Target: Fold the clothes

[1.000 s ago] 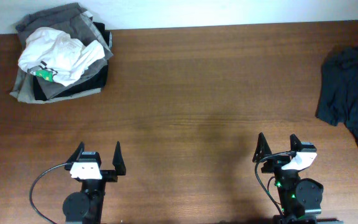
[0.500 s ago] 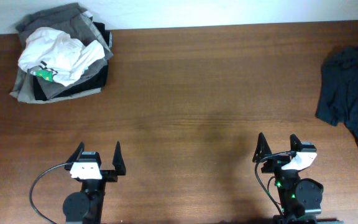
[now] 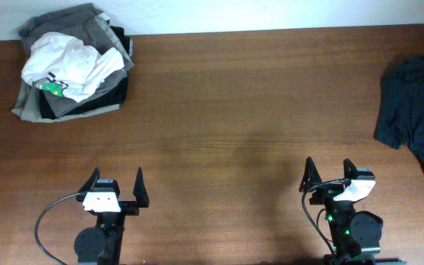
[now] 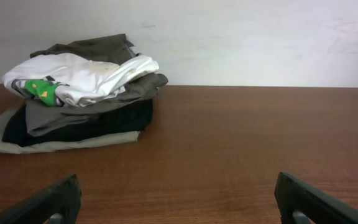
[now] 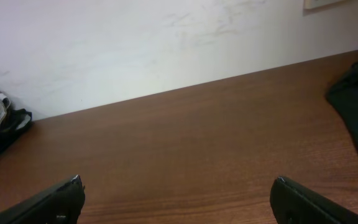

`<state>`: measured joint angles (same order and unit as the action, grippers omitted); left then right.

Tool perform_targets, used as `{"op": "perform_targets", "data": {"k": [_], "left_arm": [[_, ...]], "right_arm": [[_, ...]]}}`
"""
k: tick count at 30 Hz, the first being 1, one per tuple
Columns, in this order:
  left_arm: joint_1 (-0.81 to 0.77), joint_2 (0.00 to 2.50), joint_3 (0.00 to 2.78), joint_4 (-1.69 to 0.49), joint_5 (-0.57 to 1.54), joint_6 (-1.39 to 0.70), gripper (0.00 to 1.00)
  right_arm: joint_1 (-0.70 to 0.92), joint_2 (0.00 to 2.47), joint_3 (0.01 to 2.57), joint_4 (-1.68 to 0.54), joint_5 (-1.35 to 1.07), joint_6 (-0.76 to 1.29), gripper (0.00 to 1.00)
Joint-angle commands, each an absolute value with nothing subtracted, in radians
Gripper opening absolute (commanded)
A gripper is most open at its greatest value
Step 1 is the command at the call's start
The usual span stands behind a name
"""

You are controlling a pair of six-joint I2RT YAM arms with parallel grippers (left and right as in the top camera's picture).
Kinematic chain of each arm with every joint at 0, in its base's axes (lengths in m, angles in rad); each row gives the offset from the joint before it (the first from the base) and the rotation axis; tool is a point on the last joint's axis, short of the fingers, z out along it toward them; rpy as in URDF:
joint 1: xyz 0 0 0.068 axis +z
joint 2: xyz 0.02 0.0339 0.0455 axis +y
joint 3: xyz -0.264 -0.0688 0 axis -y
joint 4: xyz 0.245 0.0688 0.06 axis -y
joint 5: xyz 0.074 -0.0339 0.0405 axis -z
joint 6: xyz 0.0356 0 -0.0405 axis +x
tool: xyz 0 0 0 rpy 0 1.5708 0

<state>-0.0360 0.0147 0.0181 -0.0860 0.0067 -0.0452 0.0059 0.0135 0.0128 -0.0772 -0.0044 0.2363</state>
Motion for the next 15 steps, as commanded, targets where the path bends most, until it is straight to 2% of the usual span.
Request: {"op": "perform_targets", "data": {"k": [1, 5, 9, 15], "left_arm": [[-0.029, 0.007, 0.009, -0.084, -0.004, -0.026, 0.99], [-0.029, 0.007, 0.009, -0.084, -0.004, -0.026, 0.99], [-0.029, 0.007, 0.009, -0.084, -0.004, -0.026, 0.99], [-0.029, 0.007, 0.009, -0.084, -0.004, -0.026, 0.99]], "right_arm": [[-0.001, 0.007, 0.006, -0.08, 0.004, 0.244, 0.99], [-0.001, 0.007, 0.006, -0.071, -0.092, 0.245, 0.99], [0.0, 0.008, 0.006, -0.048, -0.457, 0.458, 0.99], [-0.001, 0.008, 0.006, 0.036, -0.553, 0.507, 0.99]]}}
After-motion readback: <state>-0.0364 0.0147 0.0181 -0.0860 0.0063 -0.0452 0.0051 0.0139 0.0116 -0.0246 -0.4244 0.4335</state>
